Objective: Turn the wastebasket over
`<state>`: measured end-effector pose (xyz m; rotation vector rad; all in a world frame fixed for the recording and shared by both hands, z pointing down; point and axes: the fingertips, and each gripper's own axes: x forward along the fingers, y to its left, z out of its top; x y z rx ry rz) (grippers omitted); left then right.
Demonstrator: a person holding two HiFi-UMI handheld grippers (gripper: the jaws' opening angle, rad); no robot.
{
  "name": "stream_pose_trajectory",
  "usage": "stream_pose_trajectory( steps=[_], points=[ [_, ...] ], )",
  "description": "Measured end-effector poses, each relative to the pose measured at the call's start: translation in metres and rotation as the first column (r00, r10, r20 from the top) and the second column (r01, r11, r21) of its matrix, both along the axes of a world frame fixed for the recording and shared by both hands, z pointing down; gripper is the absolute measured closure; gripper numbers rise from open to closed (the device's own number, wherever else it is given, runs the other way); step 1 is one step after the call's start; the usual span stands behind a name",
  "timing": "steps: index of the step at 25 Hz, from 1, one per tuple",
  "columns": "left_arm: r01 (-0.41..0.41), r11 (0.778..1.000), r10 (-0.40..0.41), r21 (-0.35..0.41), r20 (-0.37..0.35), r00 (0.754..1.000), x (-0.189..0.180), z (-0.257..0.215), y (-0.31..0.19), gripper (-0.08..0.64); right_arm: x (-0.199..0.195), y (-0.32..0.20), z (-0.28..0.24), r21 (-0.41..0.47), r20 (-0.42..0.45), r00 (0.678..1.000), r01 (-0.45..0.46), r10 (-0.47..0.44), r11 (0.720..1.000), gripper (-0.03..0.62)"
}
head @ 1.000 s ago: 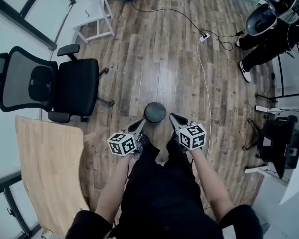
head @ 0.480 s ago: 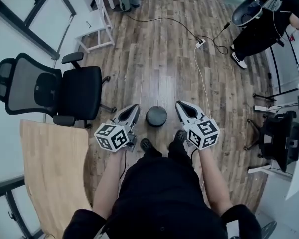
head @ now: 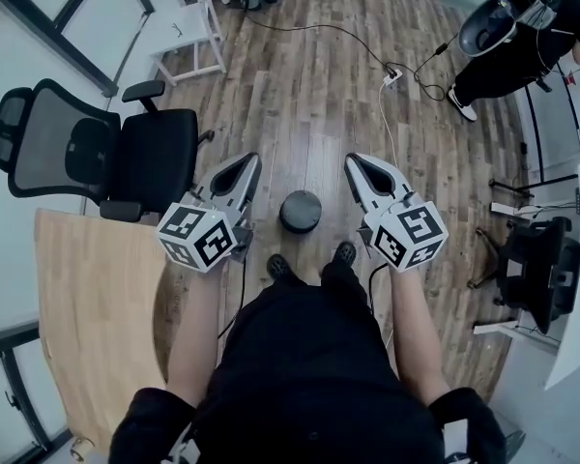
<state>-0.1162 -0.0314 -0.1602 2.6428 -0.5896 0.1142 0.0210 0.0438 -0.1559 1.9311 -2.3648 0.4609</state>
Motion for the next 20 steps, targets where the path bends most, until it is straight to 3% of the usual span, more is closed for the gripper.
stream_pose_trajectory(
  steps=[20],
  points=[
    [0.021,1.000,-0.022,0.016,0.010,1.000,-0.007,-0.009,-0.009,0.543,-0.007,-0.005,-0.018,0.031,-0.026,0.999,0.022,-0.021,0.999,0.560]
  ],
)
